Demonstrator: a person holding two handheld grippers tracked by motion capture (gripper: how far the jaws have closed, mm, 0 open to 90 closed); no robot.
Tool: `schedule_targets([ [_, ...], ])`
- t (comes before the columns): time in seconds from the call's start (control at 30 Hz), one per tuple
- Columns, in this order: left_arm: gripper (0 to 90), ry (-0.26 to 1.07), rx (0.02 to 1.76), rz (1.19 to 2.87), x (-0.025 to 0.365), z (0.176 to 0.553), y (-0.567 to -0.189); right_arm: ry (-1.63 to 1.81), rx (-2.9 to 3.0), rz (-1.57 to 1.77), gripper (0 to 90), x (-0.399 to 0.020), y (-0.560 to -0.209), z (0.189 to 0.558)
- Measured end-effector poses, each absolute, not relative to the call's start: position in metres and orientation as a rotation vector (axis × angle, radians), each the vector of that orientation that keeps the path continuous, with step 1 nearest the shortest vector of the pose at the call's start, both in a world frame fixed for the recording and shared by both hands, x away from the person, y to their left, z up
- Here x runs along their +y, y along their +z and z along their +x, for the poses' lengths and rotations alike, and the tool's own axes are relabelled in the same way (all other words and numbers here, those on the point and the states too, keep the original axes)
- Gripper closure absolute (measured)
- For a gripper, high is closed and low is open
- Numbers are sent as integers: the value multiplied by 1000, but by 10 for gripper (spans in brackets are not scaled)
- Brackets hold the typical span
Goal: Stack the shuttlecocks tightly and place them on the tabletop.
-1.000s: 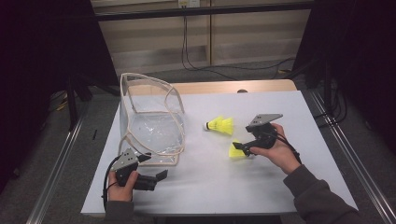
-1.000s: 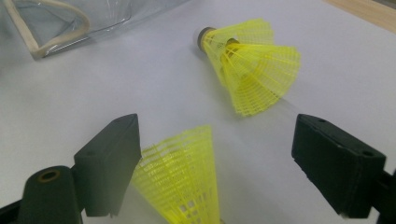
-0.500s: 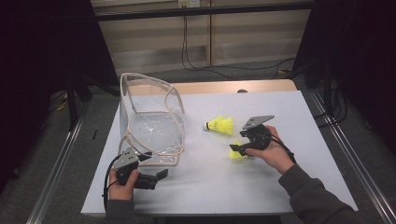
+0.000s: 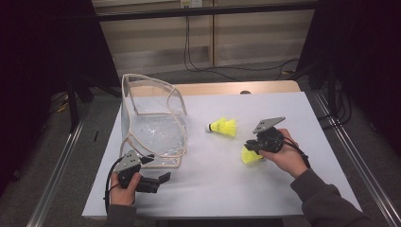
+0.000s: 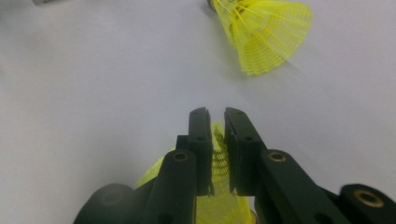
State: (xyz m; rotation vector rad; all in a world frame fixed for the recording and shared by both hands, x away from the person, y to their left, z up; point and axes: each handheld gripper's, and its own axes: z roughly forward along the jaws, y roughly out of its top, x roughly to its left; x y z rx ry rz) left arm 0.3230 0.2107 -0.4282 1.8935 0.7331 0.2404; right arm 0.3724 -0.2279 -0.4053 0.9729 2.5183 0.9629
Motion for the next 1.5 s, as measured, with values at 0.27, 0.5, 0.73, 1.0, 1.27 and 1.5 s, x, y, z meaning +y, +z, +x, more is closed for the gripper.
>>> schedule_targets([
  [0.27,36,241,724,1885,212,324,-425,1011,2442,1010,882,-240,-394,362],
  [0.5,36,250,716,1896,211,323,-424,1225,2392,1006,881,-235,-389,361],
  [0.73,36,250,713,1896,212,322,-425,1307,2387,1024,869,-229,-404,366],
  [1.0,36,245,712,1904,212,322,-427,1256,2388,1040,820,-240,-413,366],
  [1.27,36,248,711,1901,211,322,-426,1267,2359,1059,772,-257,-411,359],
  [1.5,36,246,706,1906,210,322,-426,1257,2328,1054,758,-269,-406,354],
])
